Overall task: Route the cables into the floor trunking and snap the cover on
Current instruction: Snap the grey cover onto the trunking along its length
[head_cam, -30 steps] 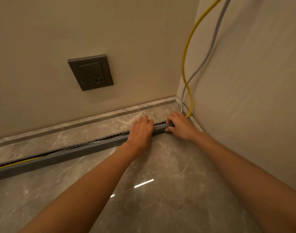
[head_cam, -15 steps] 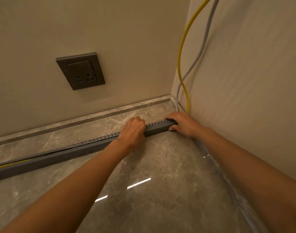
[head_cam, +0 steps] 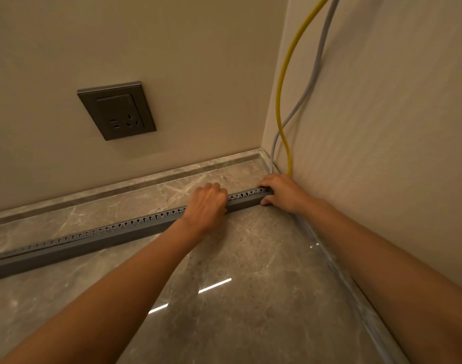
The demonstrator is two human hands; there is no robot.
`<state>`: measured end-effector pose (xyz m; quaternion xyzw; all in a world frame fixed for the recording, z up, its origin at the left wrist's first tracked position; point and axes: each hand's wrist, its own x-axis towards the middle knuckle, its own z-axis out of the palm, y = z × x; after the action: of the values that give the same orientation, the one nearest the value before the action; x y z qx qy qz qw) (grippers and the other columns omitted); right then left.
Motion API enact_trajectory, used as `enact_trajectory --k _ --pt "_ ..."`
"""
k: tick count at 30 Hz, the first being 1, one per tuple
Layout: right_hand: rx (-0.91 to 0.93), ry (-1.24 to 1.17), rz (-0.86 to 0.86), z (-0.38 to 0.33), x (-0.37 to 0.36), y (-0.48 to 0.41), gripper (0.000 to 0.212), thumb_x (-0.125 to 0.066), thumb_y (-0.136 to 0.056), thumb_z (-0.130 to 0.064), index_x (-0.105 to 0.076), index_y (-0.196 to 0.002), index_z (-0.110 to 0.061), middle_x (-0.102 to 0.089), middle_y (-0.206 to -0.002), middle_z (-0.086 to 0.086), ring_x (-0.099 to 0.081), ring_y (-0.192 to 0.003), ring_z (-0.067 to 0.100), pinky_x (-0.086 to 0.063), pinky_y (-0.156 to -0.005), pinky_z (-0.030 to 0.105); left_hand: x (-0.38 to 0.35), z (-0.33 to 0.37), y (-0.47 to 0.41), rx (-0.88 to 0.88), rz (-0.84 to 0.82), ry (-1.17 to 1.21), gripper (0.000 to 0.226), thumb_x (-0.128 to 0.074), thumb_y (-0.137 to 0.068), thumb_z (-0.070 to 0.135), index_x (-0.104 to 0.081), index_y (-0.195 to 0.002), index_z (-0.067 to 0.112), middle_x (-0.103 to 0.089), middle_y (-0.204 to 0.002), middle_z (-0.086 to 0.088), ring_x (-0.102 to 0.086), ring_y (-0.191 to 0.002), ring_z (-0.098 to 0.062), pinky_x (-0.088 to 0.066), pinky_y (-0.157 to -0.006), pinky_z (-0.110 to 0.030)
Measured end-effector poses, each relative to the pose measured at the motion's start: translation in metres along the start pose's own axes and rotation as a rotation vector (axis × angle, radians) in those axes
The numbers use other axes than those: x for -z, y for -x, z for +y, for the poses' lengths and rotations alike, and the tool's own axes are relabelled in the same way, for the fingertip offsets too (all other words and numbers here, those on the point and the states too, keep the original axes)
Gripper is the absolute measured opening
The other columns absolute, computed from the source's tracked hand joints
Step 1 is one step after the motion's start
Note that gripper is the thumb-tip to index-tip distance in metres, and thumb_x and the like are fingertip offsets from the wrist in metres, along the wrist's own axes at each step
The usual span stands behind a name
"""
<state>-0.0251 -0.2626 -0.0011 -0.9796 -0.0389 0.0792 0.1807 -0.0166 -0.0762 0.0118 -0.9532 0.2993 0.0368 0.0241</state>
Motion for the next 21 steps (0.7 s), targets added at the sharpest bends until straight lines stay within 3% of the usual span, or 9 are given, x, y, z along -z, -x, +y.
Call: enact_trajectory --k 4,14,21 --pt "0.055 0.088 -0.008 -0.0050 -0.0071 -0.0012 0.041 -0.067 -0.082 -0.019 -0.058 -0.121 -0.011 -0.057 -0.118 0.012 -0.048 -0.115 0.027 -0.038 -0.098 0.037 -0.0010 0.0012 -0.0056 0.030 -0.051 0.104 0.038 -0.057 -0.091 0.024 -0.046 -0.119 0.001 -0.046 -0.126 -0.015 -0.049 -0.112 -0.031 -0.045 -0.090 -0.038" --pt "0.080 0.163 -0.037 -0.0049 -0.0064 -0.0044 0.043 -0.063 -0.085 -0.024 -0.056 -0.123 -0.006 -0.056 -0.121 0.013 -0.047 -0.118 0.028 -0.038 -0.101 0.038 -0.0047 0.0005 -0.0066 -0.027 -0.067 0.145 0.038 -0.054 -0.092 0.018 -0.039 -0.125 0.006 -0.056 -0.121 -0.017 -0.055 -0.106 -0.032 -0.046 -0.084 -0.039" --pt "0.074 0.175 -0.015 -0.0076 -0.0059 -0.0027 0.044 -0.064 -0.084 -0.023 -0.056 -0.124 -0.007 -0.058 -0.121 0.012 -0.047 -0.118 0.026 -0.037 -0.102 0.035 -0.0057 0.0018 -0.0108 0.002 -0.078 0.122 0.030 -0.052 -0.092 0.018 -0.056 -0.117 0.002 -0.057 -0.118 -0.017 -0.054 -0.107 -0.030 -0.045 -0.088 -0.037"
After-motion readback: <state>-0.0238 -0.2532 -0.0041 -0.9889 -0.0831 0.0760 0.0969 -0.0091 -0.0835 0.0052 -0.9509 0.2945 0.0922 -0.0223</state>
